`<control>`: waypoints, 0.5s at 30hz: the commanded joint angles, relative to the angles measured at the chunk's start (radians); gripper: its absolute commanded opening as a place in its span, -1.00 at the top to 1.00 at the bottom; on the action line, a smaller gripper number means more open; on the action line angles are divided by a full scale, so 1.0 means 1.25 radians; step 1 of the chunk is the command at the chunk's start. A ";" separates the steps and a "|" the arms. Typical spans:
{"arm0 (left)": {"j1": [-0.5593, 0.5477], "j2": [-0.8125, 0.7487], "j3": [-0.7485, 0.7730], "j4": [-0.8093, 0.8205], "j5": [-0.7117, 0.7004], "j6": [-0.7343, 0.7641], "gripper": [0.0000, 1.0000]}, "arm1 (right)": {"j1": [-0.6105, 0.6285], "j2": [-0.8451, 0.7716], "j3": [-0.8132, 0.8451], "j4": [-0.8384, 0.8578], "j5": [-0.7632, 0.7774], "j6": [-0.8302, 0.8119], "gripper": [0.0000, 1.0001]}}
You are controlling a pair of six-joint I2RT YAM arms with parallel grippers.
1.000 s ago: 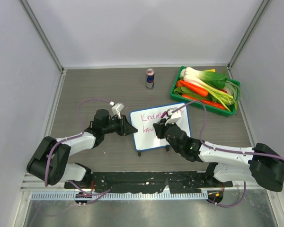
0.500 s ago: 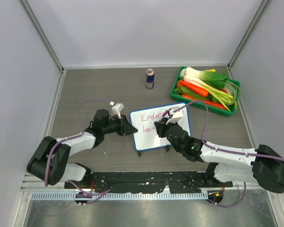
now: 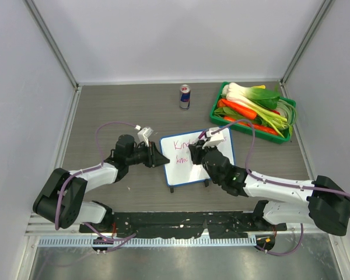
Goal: Write a sentence on the whiteboard
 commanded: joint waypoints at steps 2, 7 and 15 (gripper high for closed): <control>-0.005 0.032 -0.005 -0.065 -0.058 0.053 1.00 | -0.006 0.030 0.041 0.038 0.034 -0.006 0.99; -0.005 0.032 -0.006 -0.064 -0.058 0.053 1.00 | -0.007 0.042 0.036 0.030 0.033 0.000 0.99; -0.005 0.033 -0.006 -0.064 -0.058 0.053 1.00 | -0.006 0.030 0.009 0.014 0.014 0.017 0.99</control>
